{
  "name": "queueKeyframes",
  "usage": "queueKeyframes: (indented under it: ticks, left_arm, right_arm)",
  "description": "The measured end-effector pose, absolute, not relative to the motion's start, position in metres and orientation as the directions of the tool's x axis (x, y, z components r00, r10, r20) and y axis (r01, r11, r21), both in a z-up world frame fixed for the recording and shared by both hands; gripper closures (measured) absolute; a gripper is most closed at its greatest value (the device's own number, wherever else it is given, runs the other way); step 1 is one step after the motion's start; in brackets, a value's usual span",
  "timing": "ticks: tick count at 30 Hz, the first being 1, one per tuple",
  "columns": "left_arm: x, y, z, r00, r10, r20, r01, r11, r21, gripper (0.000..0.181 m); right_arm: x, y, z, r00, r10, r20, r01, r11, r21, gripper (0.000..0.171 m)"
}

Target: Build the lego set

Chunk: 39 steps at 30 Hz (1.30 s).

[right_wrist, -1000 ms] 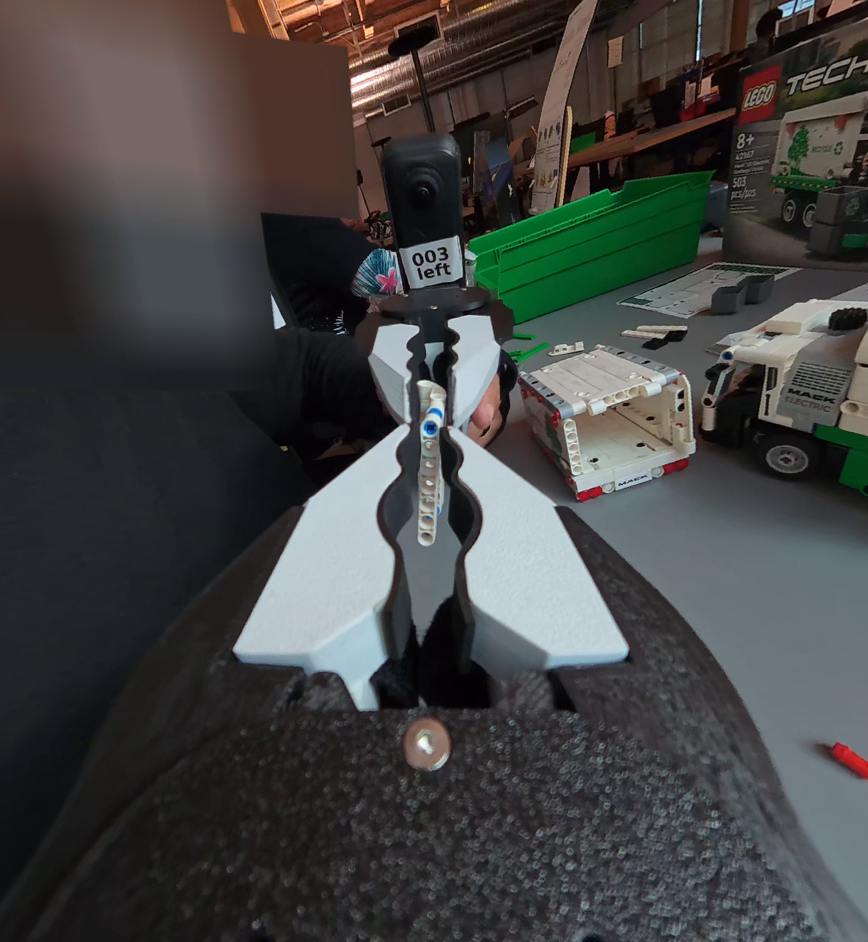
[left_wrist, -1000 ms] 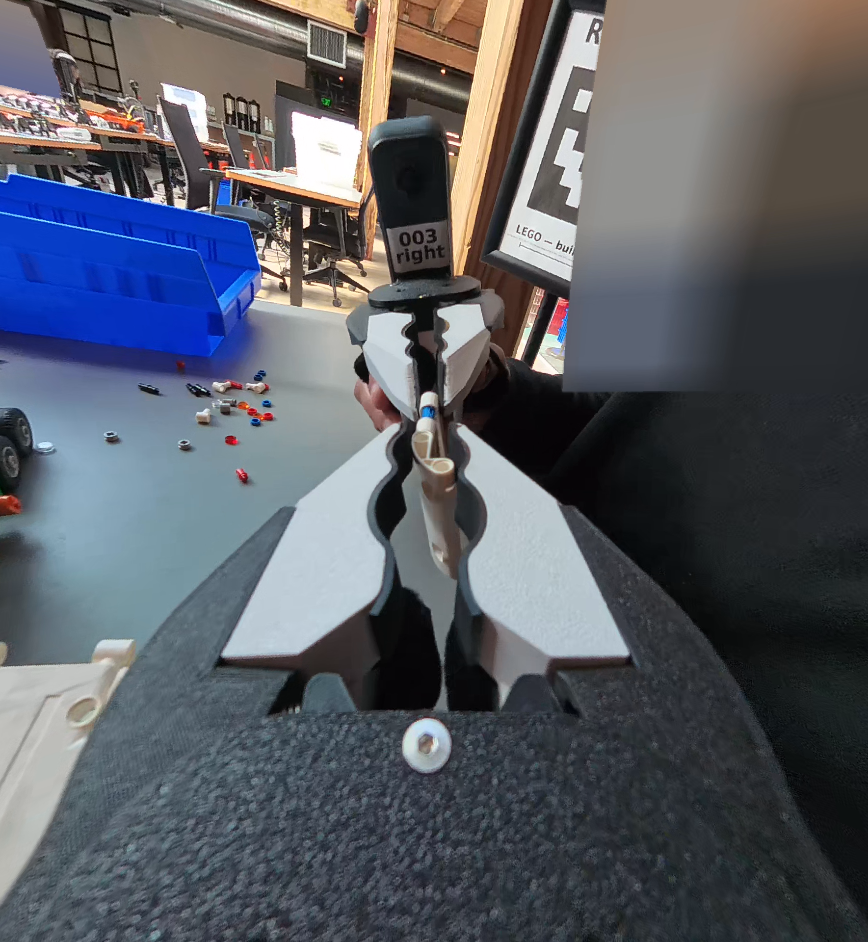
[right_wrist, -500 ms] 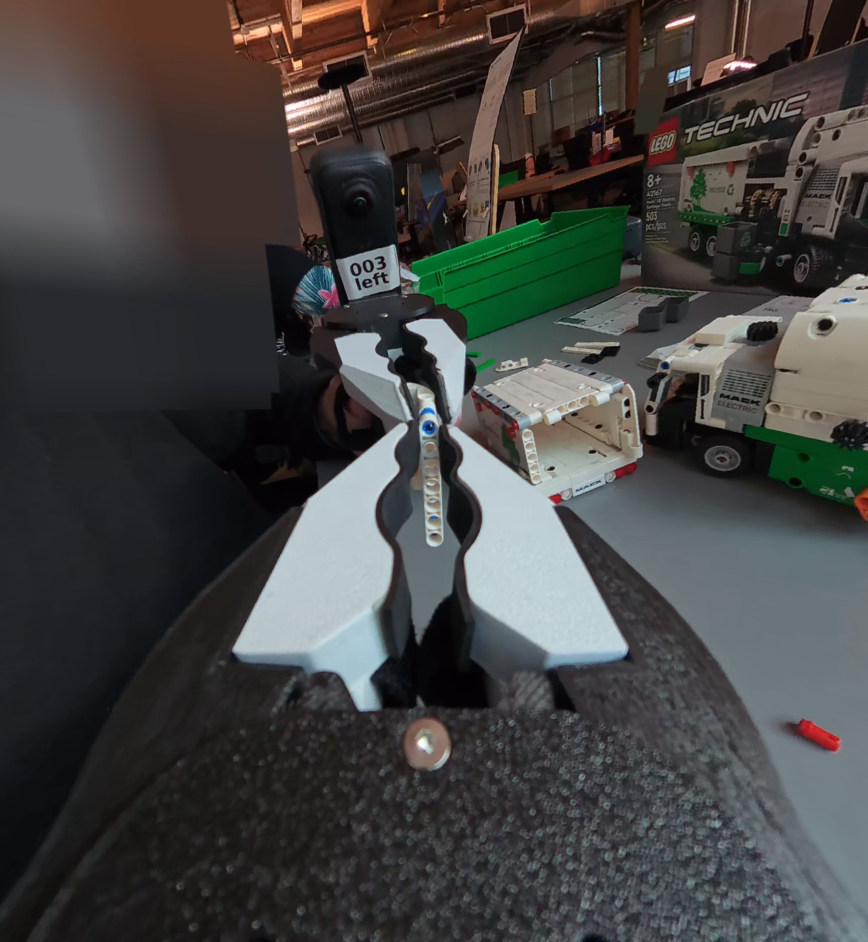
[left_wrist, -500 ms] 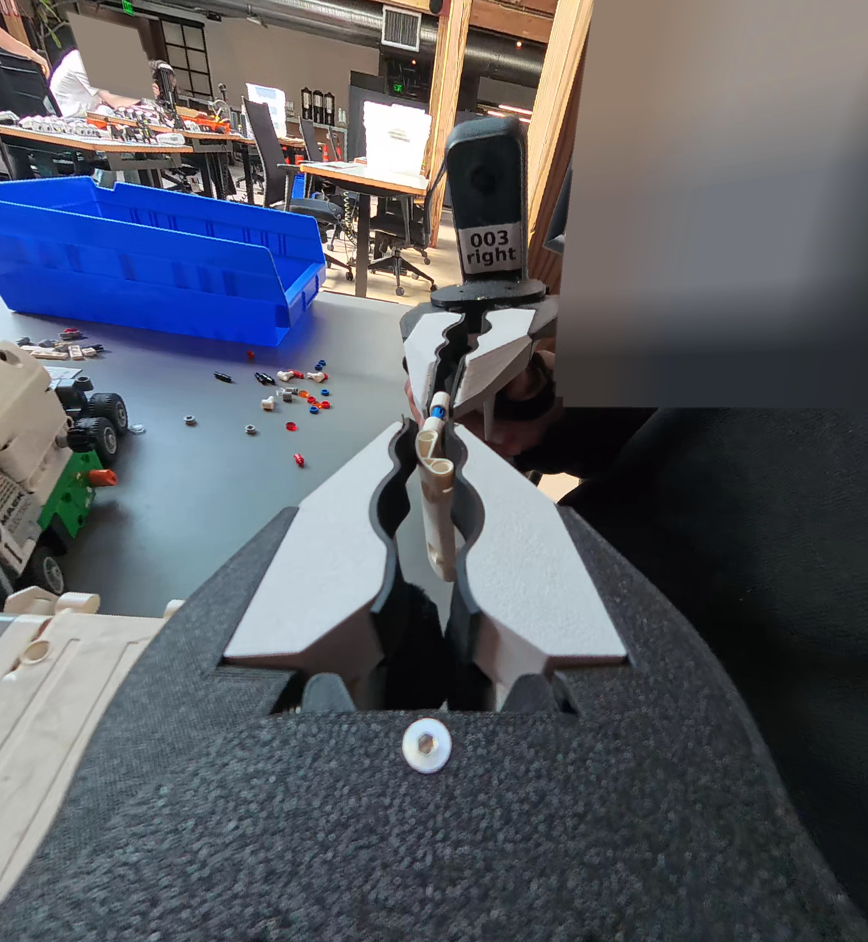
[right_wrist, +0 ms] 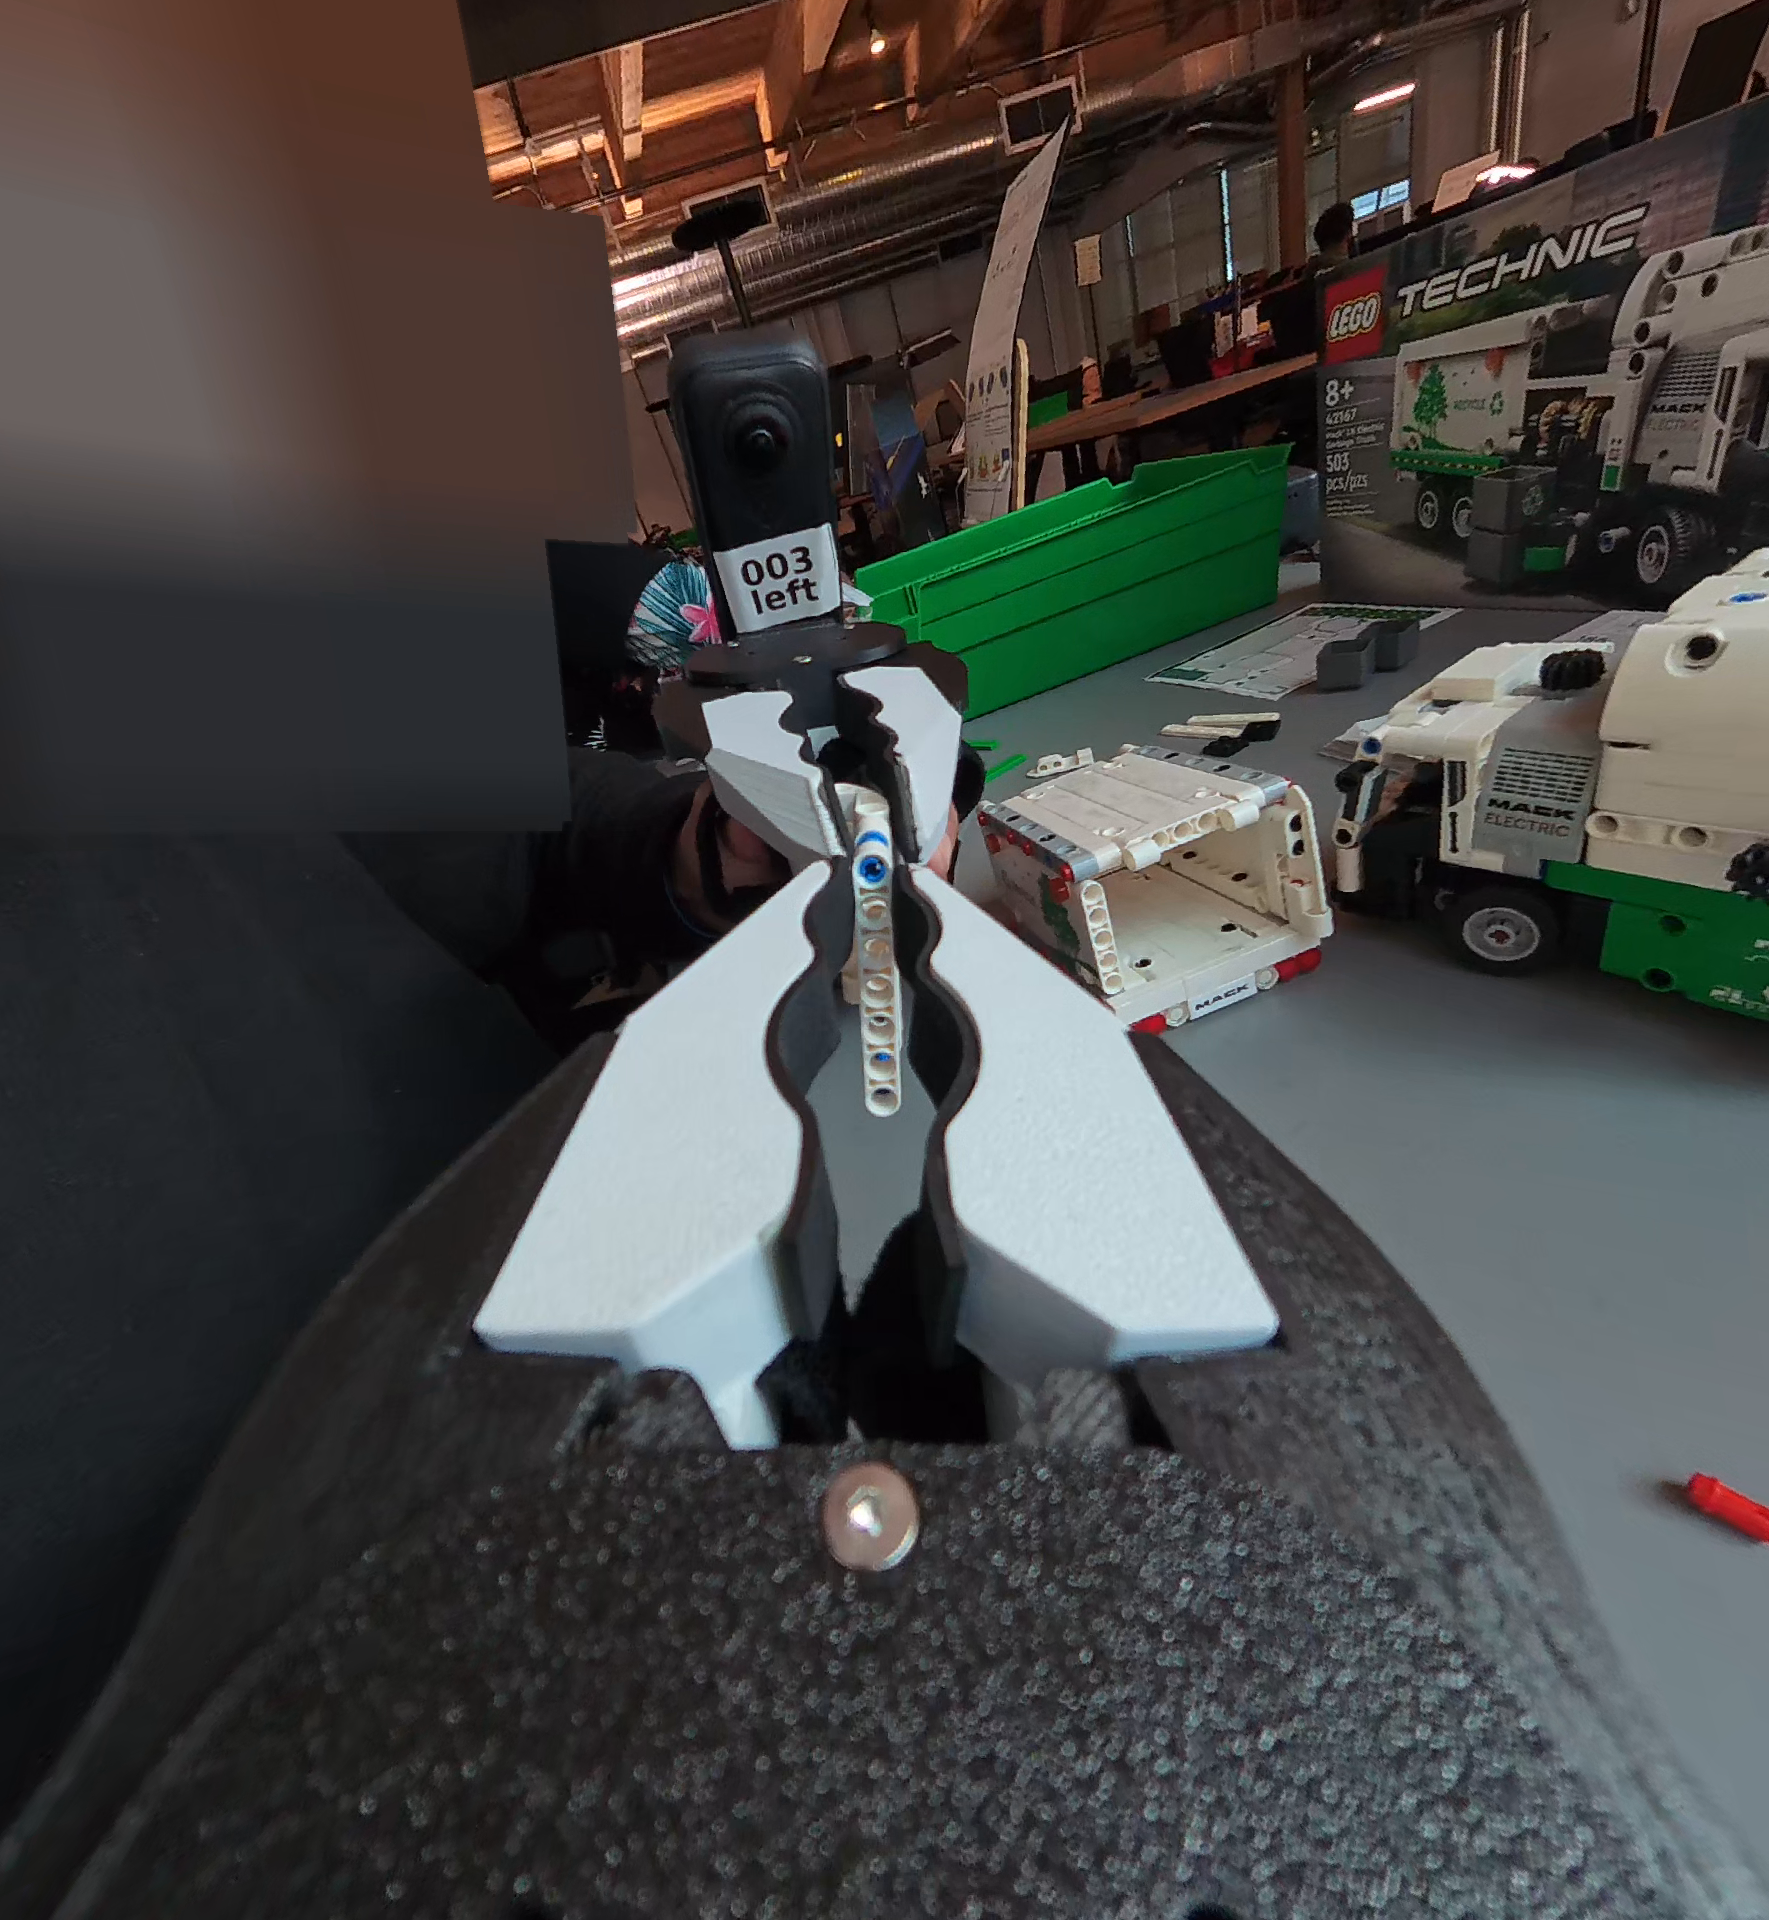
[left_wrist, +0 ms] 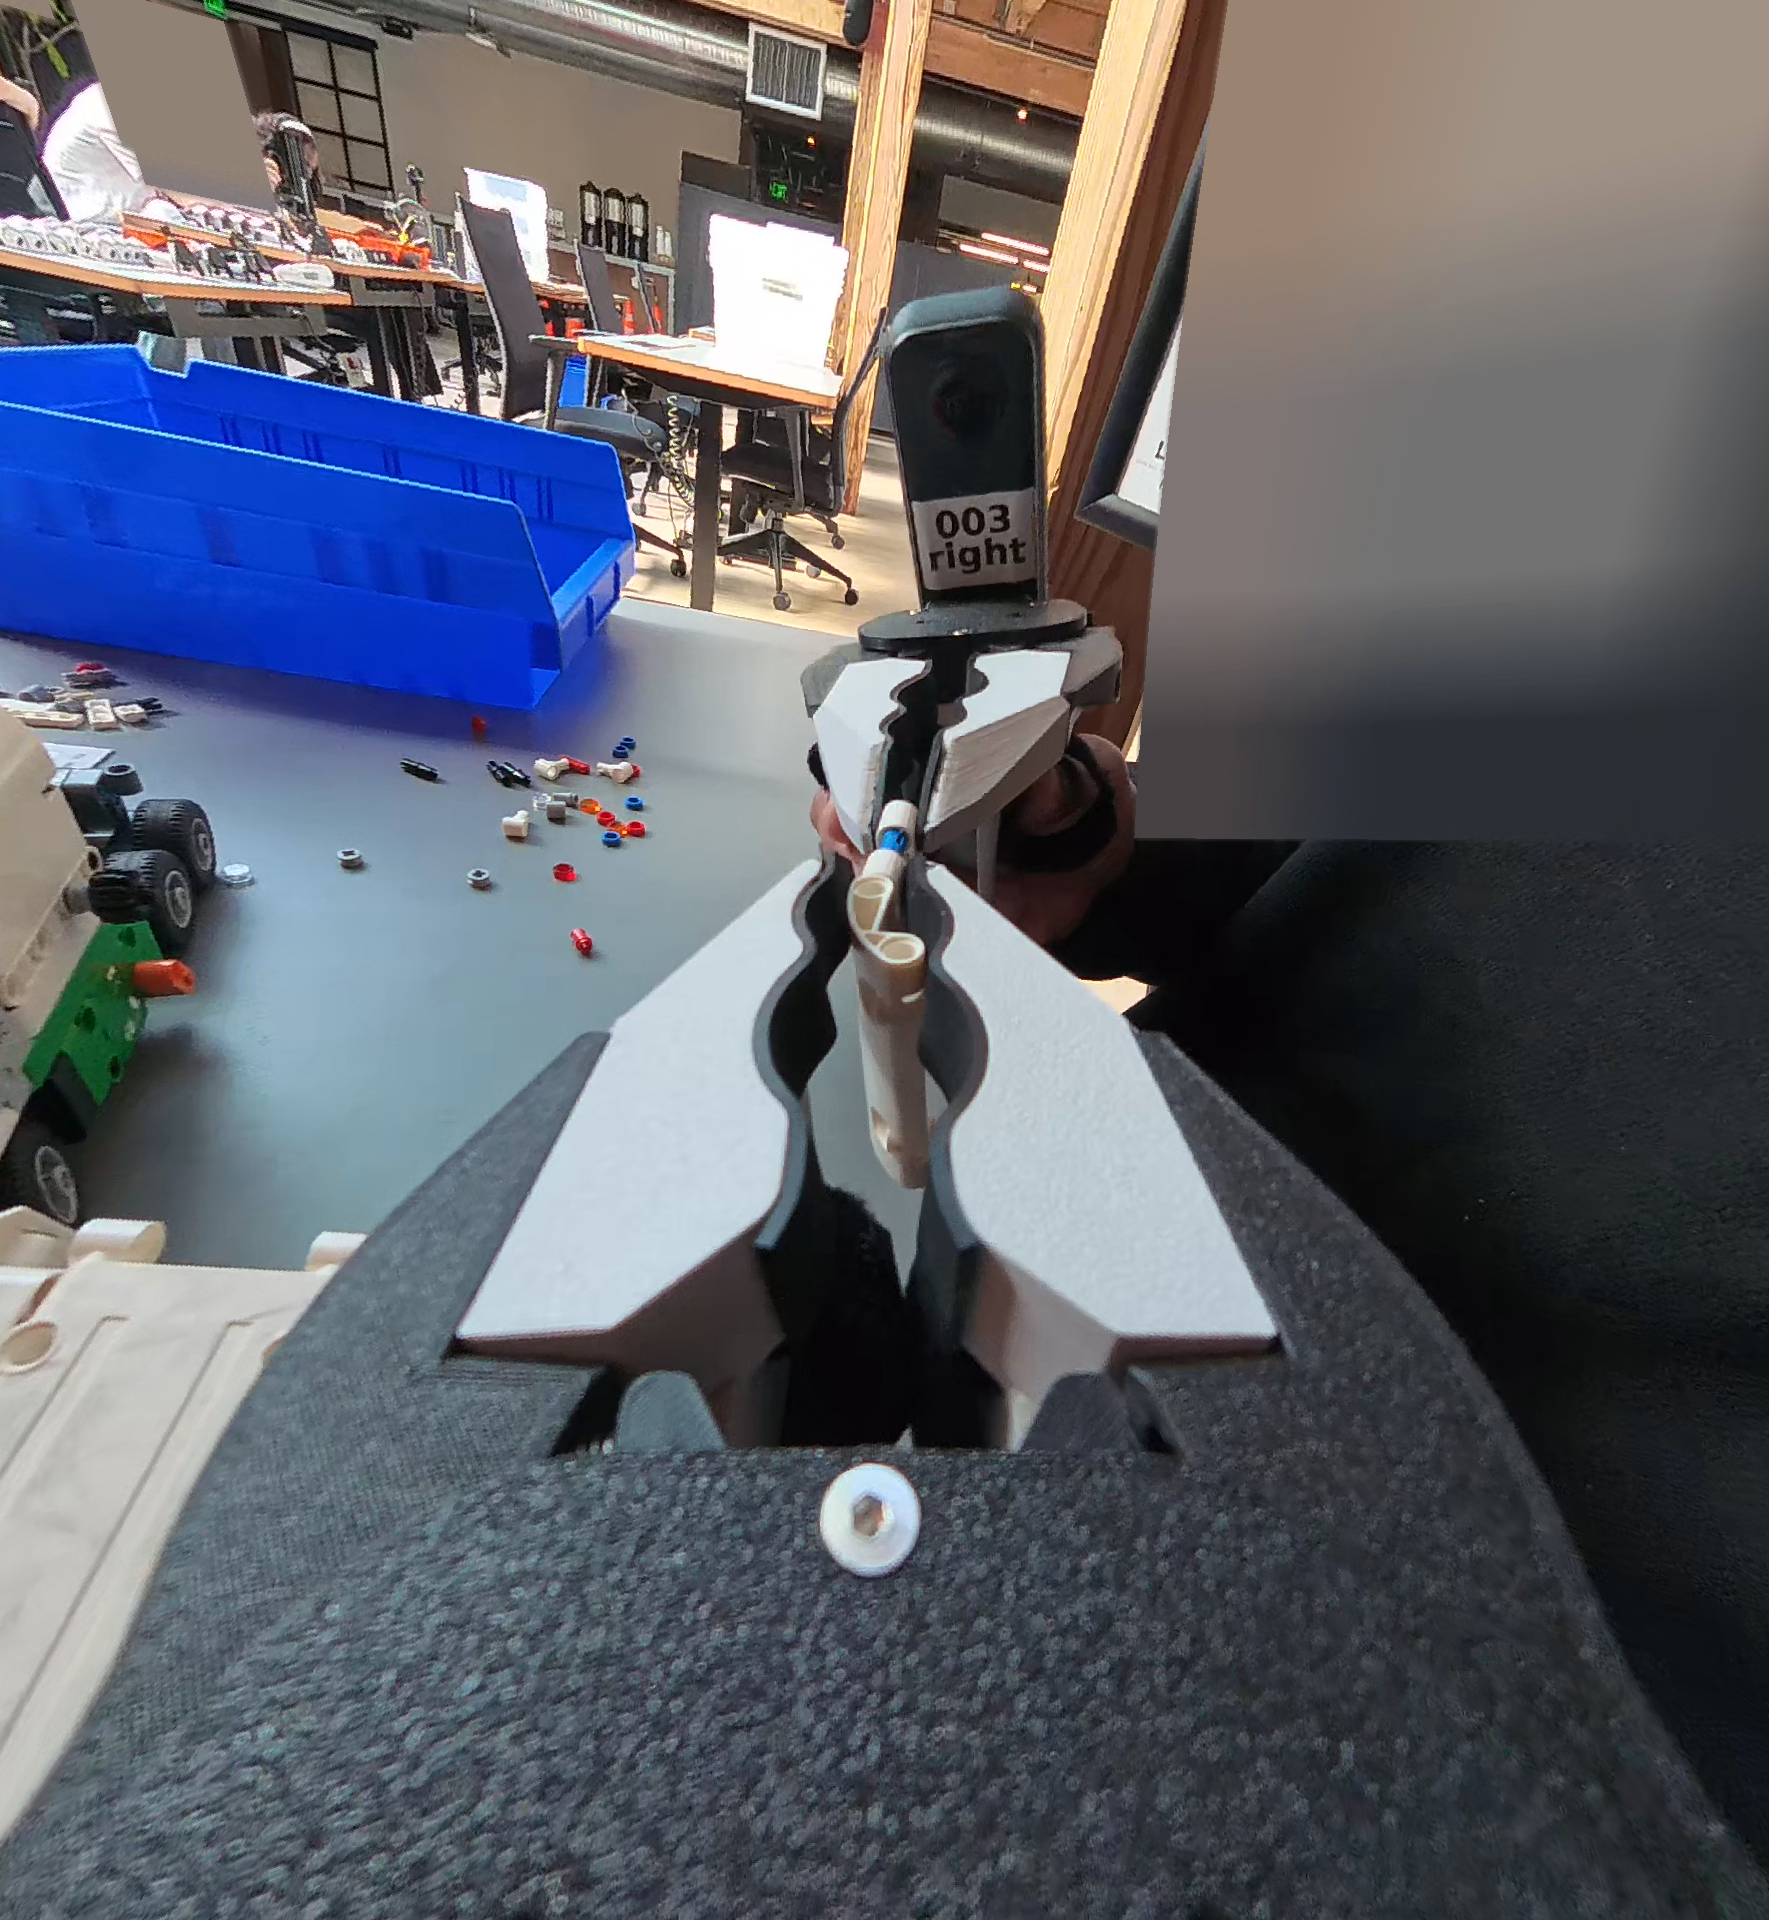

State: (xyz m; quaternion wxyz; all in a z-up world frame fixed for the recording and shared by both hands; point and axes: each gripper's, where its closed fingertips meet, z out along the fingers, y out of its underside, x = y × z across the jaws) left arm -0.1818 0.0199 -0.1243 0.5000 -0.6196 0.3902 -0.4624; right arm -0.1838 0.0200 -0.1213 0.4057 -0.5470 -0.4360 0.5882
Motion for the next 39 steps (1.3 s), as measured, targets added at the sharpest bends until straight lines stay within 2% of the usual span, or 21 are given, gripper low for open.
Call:
queueKeyframes:
  ticks: [11, 15, 18, 21, 24, 27, 39]
  left_arm:
    - [-0.182, 0.018, -0.125, 0.262, -0.949, 0.177, -0.028, -0.191, -0.981, 0.174]
    - [-0.21, 0.037, -0.104, 0.342, -0.922, 0.185, 0.08, -0.167, -0.983, 0.175]
    - [-0.183, 0.014, -0.113, 0.323, -0.946, -0.002, -0.058, -0.018, -0.998, 0.174]
    - [-0.197, 0.028, -0.108, 0.352, -0.931, 0.102, 0.011, -0.105, -0.994, 0.174]
    - [-0.199, 0.034, -0.111, 0.36, -0.921, 0.15, 0.017, -0.154, -0.988, 0.174]
    - [-0.197, 0.034, -0.116, 0.326, -0.919, 0.221, 0.032, -0.223, -0.974, 0.174]
    - [-0.188, 0.03, -0.125, 0.308, -0.932, 0.192, -0.01, -0.205, -0.979, 0.174]
  right_arm:
    - [-0.183, 0.018, -0.123, -0.065, 0.965, -0.255, 0.015, -0.255, -0.967, 0.166]
    - [-0.16, 0.038, -0.111, -0.046, 0.949, -0.311, -0.079, -0.314, -0.946, 0.166]
    - [-0.174, 0.037, -0.116, -0.046, 0.957, -0.286, -0.038, -0.288, -0.957, 0.165]
    - [-0.171, 0.042, -0.114, -0.059, 0.952, -0.3, -0.045, -0.302, -0.952, 0.166]
    - [-0.175, 0.039, -0.119, -0.089, 0.928, -0.361, -0.054, -0.366, -0.929, 0.166]
    - [-0.18, 0.035, -0.118, -0.096, 0.933, -0.348, -0.048, -0.353, -0.934, 0.165]
    - [-0.183, 0.029, -0.12, -0.11, 0.94, -0.323, -0.038, -0.328, -0.944, 0.166]
